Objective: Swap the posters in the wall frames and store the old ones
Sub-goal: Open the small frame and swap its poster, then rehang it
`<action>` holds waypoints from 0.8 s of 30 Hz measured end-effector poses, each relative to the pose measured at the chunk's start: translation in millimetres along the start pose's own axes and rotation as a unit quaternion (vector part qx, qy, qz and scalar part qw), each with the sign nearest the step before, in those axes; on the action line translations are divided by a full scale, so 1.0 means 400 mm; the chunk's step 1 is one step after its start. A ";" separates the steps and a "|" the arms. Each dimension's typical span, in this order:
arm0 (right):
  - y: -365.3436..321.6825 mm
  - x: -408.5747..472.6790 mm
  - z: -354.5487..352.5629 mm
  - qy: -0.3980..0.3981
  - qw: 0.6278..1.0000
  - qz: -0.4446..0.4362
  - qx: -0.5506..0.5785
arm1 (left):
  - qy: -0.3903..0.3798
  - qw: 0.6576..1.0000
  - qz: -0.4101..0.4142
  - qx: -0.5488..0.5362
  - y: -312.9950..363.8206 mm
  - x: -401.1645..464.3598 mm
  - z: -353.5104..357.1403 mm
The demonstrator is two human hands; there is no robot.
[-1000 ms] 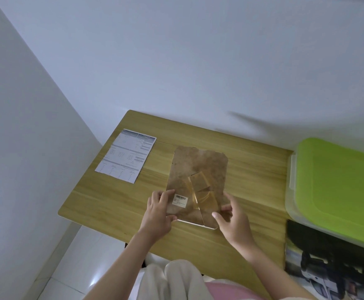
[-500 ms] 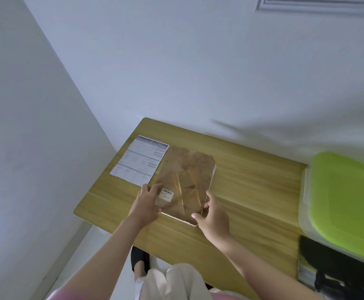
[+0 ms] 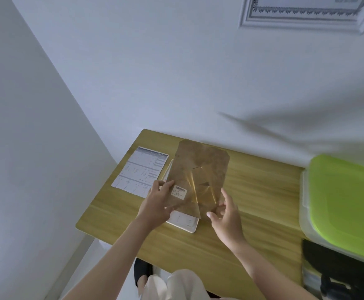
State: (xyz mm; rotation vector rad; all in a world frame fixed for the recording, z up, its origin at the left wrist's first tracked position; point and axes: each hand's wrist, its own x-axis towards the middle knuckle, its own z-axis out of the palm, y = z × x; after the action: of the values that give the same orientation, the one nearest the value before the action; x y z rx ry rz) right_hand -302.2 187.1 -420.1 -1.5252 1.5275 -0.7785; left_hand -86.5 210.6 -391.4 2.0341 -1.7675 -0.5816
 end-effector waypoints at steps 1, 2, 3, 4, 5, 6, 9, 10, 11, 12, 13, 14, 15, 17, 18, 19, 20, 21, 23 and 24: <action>0.012 -0.006 -0.020 0.012 1.000 0.007 0.007 | -0.006 1.000 0.015 -0.005 0.017 0.000 0.011; 0.026 -0.013 -0.042 0.024 1.000 0.012 0.011 | -0.015 0.999 0.029 -0.014 0.034 0.000 0.025; 0.044 -0.022 -0.063 0.035 0.999 0.021 0.011 | -0.025 0.998 0.043 -0.027 0.053 -0.001 0.041; 0.060 -0.031 -0.085 0.046 0.998 0.032 0.010 | -0.036 0.997 0.054 -0.038 0.073 -0.003 0.059; 0.078 -0.042 -0.105 0.054 0.997 0.049 0.009 | -0.045 0.996 0.064 -0.044 0.093 -0.004 0.079; 0.092 -0.053 -0.124 0.060 0.996 0.069 0.009 | -0.055 0.995 0.071 -0.044 0.110 -0.006 0.100; 0.133 -0.081 -0.174 0.080 0.990 0.119 0.005 | -0.089 0.992 0.075 -0.050 0.159 -0.014 0.168; 0.144 -0.088 -0.188 0.085 0.988 0.127 -0.003 | -0.100 0.991 0.071 -0.053 0.172 -0.018 0.191; 0.158 -0.095 -0.200 0.088 0.987 0.132 -0.011 | -0.109 0.990 0.067 -0.057 0.184 -0.022 0.212; 0.168 -0.101 -0.211 0.089 0.987 0.136 -0.019 | -0.116 0.990 0.062 -0.059 0.194 -0.026 0.232; 0.179 -0.105 -0.221 0.088 0.986 0.139 -0.029 | -0.122 0.989 0.056 -0.061 0.203 -0.028 0.250; 0.188 -0.110 -0.228 0.085 0.986 0.140 -0.037 | -0.127 0.989 0.051 -0.061 0.209 -0.031 0.265; 0.196 -0.113 -0.233 0.078 0.986 0.140 -0.046 | -0.130 0.989 0.047 -0.058 0.212 -0.032 0.277; 0.210 -0.115 -0.237 0.053 0.988 0.125 -0.068 | -0.131 0.990 0.042 -0.034 0.213 -0.032 0.296; 0.216 -0.114 -0.236 0.038 0.989 0.115 -0.082 | -0.131 0.990 0.039 -0.021 0.212 -0.031 0.301; 0.222 -0.112 -0.233 0.024 0.989 0.109 -0.096 | -0.129 0.991 0.037 -0.012 0.210 -0.031 0.305; 0.227 -0.110 -0.228 0.017 0.989 0.102 -0.109 | -0.128 0.991 0.035 -0.005 0.208 -0.031 0.307; 0.232 -0.107 -0.223 0.016 0.988 0.095 -0.122 | -0.127 0.991 0.035 0.000 0.206 -0.031 0.308; 0.241 -0.101 -0.211 0.033 0.986 0.076 -0.143 | -0.123 0.992 0.038 0.011 0.202 -0.031 0.310; 0.243 -0.100 -0.206 0.043 0.985 0.070 -0.155 | -0.120 0.992 0.039 0.017 0.201 -0.031 0.310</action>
State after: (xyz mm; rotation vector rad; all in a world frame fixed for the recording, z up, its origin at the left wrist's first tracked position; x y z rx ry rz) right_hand -423.8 223.8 -461.4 -1.5996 1.8668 -0.5503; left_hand -221.9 210.1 -451.7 1.9759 -1.9961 -0.8052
